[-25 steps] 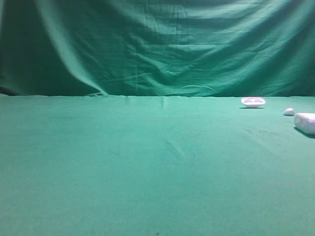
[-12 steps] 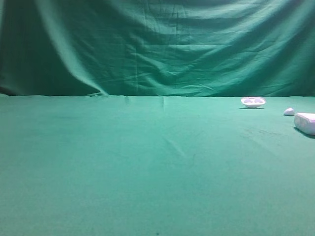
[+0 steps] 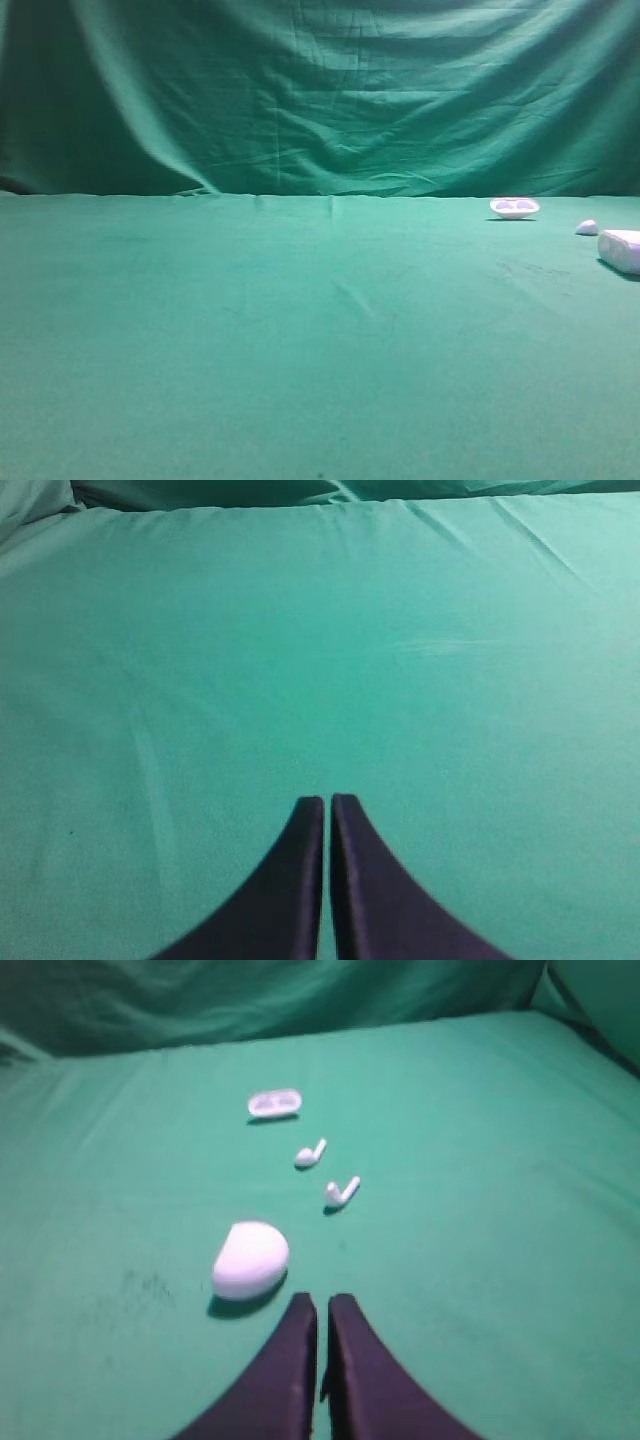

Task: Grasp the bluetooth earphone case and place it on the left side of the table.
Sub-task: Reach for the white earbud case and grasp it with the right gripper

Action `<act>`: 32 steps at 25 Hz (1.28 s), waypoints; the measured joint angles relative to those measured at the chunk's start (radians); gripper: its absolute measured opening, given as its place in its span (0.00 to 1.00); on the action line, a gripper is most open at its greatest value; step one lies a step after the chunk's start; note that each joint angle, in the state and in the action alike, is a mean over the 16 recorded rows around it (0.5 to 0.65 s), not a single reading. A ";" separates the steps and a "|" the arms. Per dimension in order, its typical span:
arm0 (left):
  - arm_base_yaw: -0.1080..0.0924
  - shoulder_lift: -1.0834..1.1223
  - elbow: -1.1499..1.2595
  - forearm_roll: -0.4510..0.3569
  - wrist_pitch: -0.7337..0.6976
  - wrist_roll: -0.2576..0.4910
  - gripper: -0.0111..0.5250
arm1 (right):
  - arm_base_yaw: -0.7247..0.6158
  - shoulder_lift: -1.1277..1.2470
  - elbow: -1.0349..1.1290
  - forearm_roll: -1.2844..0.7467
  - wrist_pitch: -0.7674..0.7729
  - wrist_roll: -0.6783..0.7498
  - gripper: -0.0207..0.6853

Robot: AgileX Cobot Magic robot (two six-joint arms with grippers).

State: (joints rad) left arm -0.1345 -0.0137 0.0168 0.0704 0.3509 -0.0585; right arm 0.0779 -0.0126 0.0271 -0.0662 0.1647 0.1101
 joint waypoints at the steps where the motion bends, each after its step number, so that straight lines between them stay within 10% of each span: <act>1: 0.000 0.000 0.000 0.000 0.000 0.000 0.02 | 0.000 0.000 0.000 0.002 -0.038 0.002 0.03; 10: 0.000 0.000 0.000 0.000 0.000 0.000 0.02 | 0.000 0.133 -0.110 0.032 -0.204 0.016 0.03; 32: 0.000 0.000 0.000 0.000 0.000 0.000 0.02 | 0.072 1.150 -0.765 0.051 0.561 -0.075 0.07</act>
State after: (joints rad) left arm -0.1345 -0.0137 0.0168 0.0704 0.3509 -0.0585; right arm 0.1497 1.1373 -0.7381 -0.0150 0.7258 0.0350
